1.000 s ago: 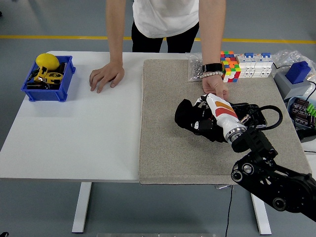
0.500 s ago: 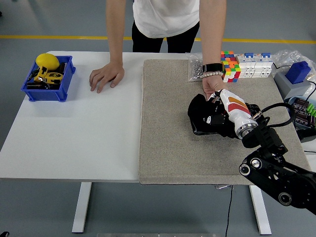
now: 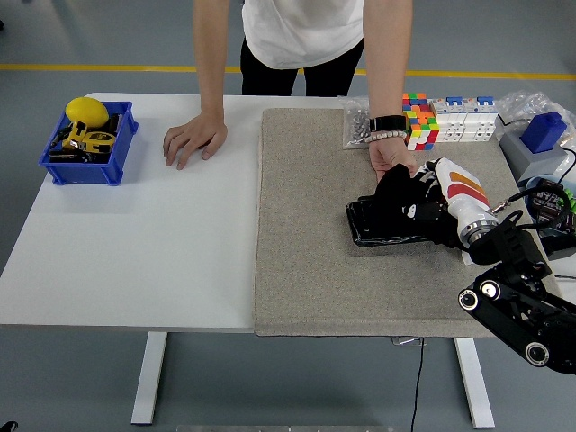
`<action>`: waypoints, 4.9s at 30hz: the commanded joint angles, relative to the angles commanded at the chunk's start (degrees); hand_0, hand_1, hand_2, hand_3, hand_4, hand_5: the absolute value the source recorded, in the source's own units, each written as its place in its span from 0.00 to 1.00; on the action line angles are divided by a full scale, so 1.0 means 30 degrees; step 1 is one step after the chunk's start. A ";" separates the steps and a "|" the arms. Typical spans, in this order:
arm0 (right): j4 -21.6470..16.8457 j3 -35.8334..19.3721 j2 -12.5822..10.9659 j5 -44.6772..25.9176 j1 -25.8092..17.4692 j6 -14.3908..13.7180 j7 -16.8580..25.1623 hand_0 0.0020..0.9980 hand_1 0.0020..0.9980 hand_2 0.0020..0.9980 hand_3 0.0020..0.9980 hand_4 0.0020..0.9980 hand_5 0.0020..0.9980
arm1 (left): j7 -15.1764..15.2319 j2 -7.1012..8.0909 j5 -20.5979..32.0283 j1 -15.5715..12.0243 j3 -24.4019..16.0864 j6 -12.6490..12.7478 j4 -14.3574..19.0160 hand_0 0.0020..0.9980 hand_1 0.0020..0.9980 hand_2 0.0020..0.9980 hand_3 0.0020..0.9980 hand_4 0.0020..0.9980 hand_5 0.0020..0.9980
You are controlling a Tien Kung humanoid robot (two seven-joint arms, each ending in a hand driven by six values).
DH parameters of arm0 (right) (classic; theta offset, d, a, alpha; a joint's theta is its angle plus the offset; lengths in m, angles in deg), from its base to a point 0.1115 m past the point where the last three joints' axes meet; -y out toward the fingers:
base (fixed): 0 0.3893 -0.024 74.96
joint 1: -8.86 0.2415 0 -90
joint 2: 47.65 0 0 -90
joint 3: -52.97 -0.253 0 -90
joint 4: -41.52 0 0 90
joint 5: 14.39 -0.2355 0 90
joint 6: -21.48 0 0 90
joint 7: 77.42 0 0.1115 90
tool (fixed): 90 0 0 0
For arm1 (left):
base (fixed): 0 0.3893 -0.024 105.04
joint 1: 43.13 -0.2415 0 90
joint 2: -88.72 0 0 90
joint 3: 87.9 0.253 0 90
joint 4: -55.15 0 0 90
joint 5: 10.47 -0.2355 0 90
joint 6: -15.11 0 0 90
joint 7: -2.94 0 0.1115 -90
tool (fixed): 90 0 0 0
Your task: Pick the rag up,wipe the panel,place it on the desk
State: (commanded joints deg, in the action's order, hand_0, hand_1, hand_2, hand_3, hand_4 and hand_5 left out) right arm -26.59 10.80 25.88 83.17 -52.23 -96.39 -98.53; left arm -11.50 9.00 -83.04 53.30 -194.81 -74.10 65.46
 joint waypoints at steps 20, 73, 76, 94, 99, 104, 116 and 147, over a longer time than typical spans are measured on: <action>0.1480 -0.3020 -0.0756 0.0281 -0.0700 -0.0066 0.0042 0.16 0.27 0.32 0.37 0.90 0.00 | 0.0026 -0.0067 0.0038 0.0020 -0.0040 -0.0024 0.0000 0.69 0.73 0.73 0.60 0.67 0.62; 0.1780 -0.6615 -0.1269 0.0413 -0.2231 0.0421 -0.0143 0.38 0.40 0.44 0.47 0.93 0.03 | 0.0039 -0.0092 0.0142 -0.0108 0.0268 -0.0054 0.0000 0.69 0.73 0.73 0.60 0.67 0.61; 0.1748 -0.6714 -0.1269 0.0398 -0.2229 0.0535 -0.0238 0.38 0.40 0.44 0.47 0.93 0.03 | 0.0032 -0.0104 0.0115 -0.0102 0.0225 -0.0049 0.0000 0.69 0.73 0.73 0.60 0.67 0.61; 0.1317 -0.7099 -0.1194 0.0343 -0.2310 0.0944 -0.0683 0.49 0.45 0.48 0.49 0.85 0.13 | 0.0029 -0.0117 -0.0082 -0.0063 -0.0013 -0.0043 0.0000 0.69 0.73 0.73 0.60 0.67 0.62; 0.1340 -0.7185 -0.1166 0.0290 -0.2349 0.2015 -0.0708 0.59 0.54 0.54 0.51 0.95 0.25 | 0.0056 -0.0136 0.0006 -0.0013 0.0054 -0.0070 0.0000 0.69 0.73 0.73 0.60 0.67 0.62; 0.1262 -0.7178 -0.1154 0.0277 -0.2328 0.2527 -0.0508 0.67 0.61 0.67 0.65 1.00 0.46 | 0.0049 -0.0137 -0.0026 -0.0021 0.0000 -0.0061 0.0000 0.69 0.73 0.73 0.60 0.67 0.62; 0.1270 -0.7351 -0.1175 0.0295 -0.2288 0.2823 -0.0520 0.74 0.67 0.73 0.78 1.00 0.48 | 0.0038 -0.0155 -0.0081 -0.0036 -0.0116 -0.0049 0.0000 0.69 0.73 0.73 0.60 0.67 0.62; 0.0149 -0.7241 -0.2138 0.3245 -0.2400 0.4121 0.0254 0.91 0.89 0.98 1.00 1.00 0.61 | 0.0010 -0.0180 -0.0075 -0.0019 -0.0094 -0.0032 0.0000 0.69 0.73 0.73 0.60 0.67 0.62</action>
State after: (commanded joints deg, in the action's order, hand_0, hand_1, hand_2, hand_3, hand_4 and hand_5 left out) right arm -26.14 -10.92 19.47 92.91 -59.43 -84.03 -97.77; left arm -11.47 8.46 -83.27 53.25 -195.09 -74.20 65.46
